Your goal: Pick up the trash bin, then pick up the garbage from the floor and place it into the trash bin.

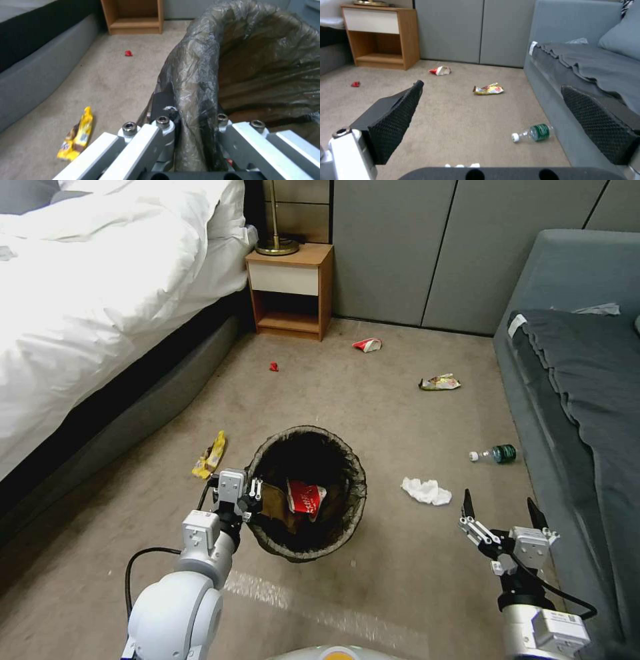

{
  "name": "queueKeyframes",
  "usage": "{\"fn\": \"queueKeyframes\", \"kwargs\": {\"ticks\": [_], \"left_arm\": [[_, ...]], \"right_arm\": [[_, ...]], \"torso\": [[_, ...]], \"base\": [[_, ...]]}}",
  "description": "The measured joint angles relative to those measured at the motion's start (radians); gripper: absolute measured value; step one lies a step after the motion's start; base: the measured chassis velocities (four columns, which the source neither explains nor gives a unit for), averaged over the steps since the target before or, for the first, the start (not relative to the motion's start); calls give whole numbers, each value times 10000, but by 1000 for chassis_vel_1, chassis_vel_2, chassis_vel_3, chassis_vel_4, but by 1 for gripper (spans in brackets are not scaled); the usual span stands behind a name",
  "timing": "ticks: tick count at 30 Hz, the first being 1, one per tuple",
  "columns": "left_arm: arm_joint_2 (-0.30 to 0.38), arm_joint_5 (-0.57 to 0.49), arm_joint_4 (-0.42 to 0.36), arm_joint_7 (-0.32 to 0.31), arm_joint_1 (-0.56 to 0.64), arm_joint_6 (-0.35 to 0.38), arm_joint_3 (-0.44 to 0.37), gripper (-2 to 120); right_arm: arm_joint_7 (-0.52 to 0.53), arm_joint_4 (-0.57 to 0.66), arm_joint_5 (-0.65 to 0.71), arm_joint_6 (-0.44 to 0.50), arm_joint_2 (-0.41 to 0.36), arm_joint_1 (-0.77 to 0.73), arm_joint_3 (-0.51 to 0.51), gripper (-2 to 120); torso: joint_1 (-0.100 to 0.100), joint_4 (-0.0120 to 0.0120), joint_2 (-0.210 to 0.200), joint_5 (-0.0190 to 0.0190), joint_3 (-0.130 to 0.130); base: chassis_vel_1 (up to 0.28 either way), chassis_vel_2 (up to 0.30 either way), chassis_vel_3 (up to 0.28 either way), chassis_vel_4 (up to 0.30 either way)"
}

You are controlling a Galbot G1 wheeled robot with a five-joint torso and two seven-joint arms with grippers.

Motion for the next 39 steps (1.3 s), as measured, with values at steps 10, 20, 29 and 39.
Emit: {"fn": "queueKeyframes", "kwargs": {"ticks": [10,20,29,39], "left_arm": [[33,-26,-22,0,0,2,-7,5],[89,-116,-193,-5,44,27,-41,5],[85,-163,-320,-85,30,53,-40,5],[52,-205,-446,-99,-75,321,41,5]], "right_arm": [[14,-13,-109,-29,38,-13,-94,100],[-1012,-1156,980,-1178,-411,894,368,100],[-3449,-3006,3321,-4021,-939,2716,1034,100],[-3410,-5071,3495,-5406,-1417,4842,55,100]], "torso": [[0,1,0,-1,0],[1,1,-1,2,0],[0,0,0,0,0],[-1,2,-1,2,0]], "base": [[-165,167,165,-167],[-93,93,90,-79],[0,0,0,0],[0,0,0,0]]}}
